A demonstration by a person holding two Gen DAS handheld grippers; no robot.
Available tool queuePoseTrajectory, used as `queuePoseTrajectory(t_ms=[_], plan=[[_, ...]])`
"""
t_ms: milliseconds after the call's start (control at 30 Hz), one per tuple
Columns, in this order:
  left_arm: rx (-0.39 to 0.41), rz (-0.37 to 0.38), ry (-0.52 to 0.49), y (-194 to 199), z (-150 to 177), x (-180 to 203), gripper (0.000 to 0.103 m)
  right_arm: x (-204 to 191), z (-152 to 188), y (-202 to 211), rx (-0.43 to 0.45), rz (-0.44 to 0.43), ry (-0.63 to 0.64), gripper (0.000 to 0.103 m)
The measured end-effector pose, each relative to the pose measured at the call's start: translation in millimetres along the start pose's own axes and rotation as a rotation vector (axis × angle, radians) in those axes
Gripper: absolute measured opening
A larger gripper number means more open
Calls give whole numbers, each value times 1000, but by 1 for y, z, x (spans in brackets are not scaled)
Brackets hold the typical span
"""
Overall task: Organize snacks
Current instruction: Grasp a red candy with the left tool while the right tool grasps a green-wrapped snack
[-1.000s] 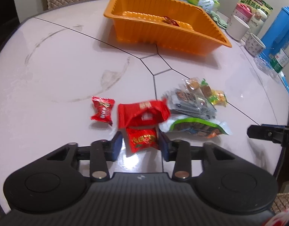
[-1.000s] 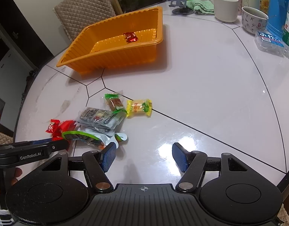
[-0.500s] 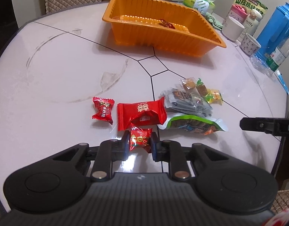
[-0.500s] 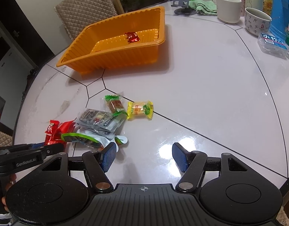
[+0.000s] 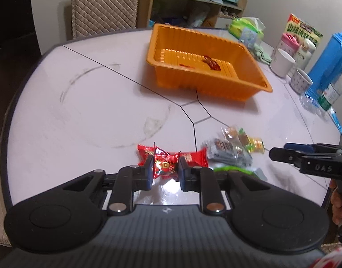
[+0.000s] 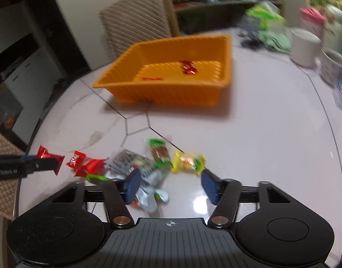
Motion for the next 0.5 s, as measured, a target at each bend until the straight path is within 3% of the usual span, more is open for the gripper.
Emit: queuePoseTrajectory(t_ms=[500], plan=[[0,-36,38,3,-5,-14,20,5,-15,-53,-51,-78,55,35]])
Point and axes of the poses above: each gripper's, at about its wrist camera, not at the fingertips, and y roughly against the way its jaws point, x to its right, z to its underside, the point moved 5 cm from there along -y, roughly the way its jaws point, and after that the axes turned 5 degrees about -y, right-handed, at the moved point
